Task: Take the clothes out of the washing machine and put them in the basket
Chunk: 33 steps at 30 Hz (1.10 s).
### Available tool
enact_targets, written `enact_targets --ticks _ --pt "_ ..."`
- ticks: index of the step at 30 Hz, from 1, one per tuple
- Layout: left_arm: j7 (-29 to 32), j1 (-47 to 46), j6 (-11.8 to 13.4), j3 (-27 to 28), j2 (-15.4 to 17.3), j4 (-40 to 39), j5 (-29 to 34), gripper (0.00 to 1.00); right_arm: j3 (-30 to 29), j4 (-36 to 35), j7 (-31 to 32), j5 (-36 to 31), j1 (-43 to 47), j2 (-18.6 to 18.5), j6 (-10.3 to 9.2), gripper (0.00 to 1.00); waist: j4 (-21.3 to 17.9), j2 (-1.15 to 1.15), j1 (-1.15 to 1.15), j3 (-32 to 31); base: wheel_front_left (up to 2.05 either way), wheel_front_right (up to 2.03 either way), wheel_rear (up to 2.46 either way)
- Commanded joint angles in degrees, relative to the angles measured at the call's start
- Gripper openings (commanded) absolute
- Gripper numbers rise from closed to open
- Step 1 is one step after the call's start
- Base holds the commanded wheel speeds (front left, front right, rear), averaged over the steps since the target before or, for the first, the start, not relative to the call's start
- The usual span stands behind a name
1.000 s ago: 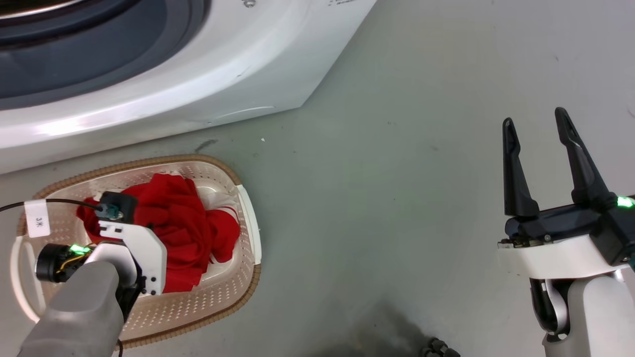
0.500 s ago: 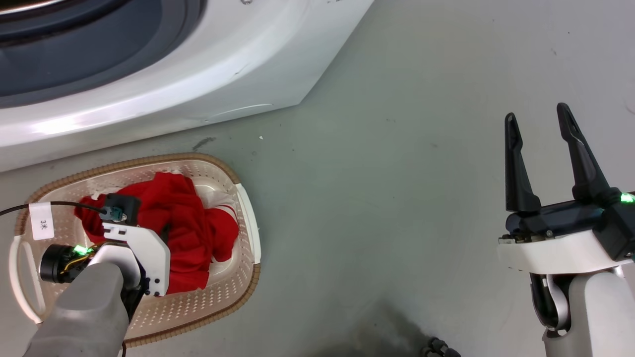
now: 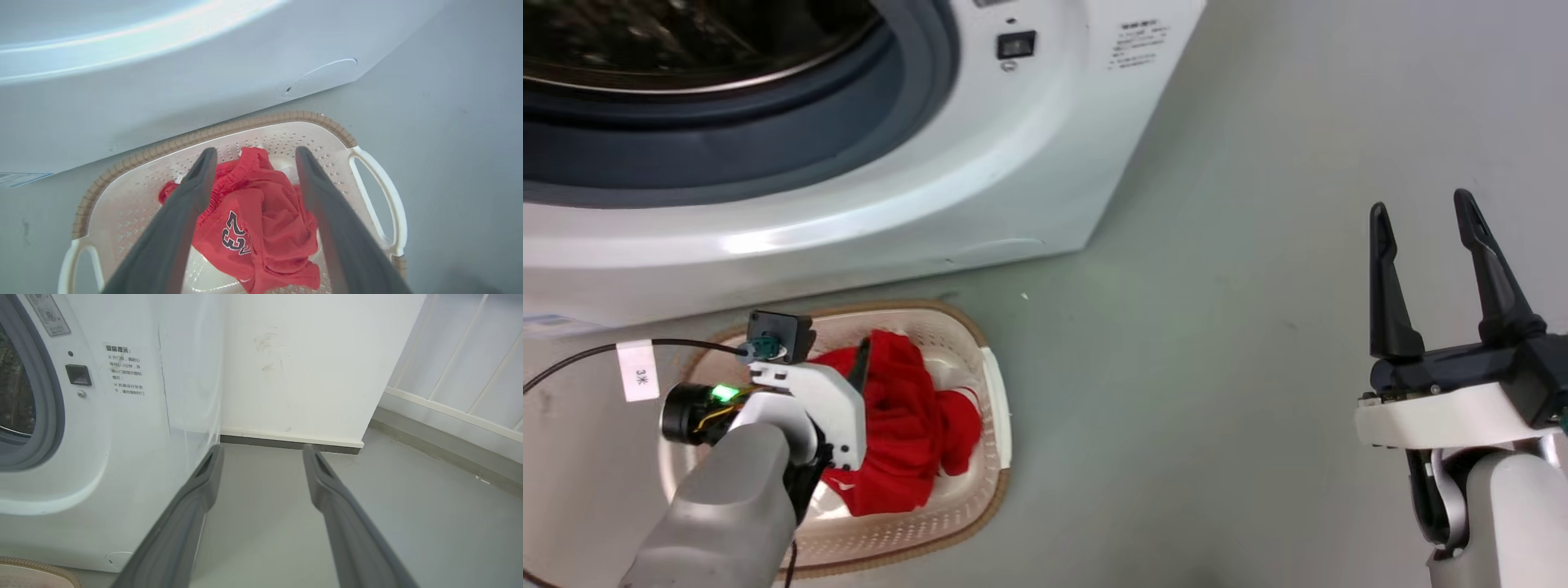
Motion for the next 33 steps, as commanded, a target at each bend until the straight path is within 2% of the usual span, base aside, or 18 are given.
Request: enact_targets --ticks 1,9,17,21,25,33 --pt "-0.4 0.8 0.7 0.6 -0.2 -1.6 0.3 1.00 -0.4 0.4 -0.1 -0.8 0.9 0.1 -0.06 1.00 3.6 0.00 0.00 -3.9 0.00 0.00 0.00" --pt "-0.4 6.3 6.2 9.9 1.4 -19.7 4.4 1.00 -1.7 1.4 -0.1 -2.3 2.2 0.1 -0.06 1.00 8.5 0.00 0.00 -9.9 0.00 0.00 0.00" --pt "-0.4 18.1 11.5 22.0 0.7 -41.2 14.7 1.00 -2.1 2.3 -0.1 -3.3 4.7 0.1 -0.06 1.00 11.0 0.00 0.00 -15.4 0.00 0.00 0.00" --pt "-0.4 24.8 12.0 27.9 -0.8 -50.4 18.7 1.00 -2.3 2.6 -0.1 -3.2 6.2 0.1 -0.06 1.00 11.6 0.00 0.00 -17.6 0.00 0.00 0.00" --pt "-0.4 31.0 11.1 31.4 -2.6 -56.7 22.2 1.00 -2.3 2.8 -0.1 -2.7 8.0 0.1 -0.06 1.00 11.9 0.00 0.00 -19.5 0.00 0.00 0.00" --pt "-0.4 39.4 9.7 35.3 -5.2 -63.1 27.5 1.00 -2.2 3.3 -0.1 -1.6 10.5 0.1 -0.06 1.00 11.9 0.00 0.00 -22.4 0.00 0.00 0.00"
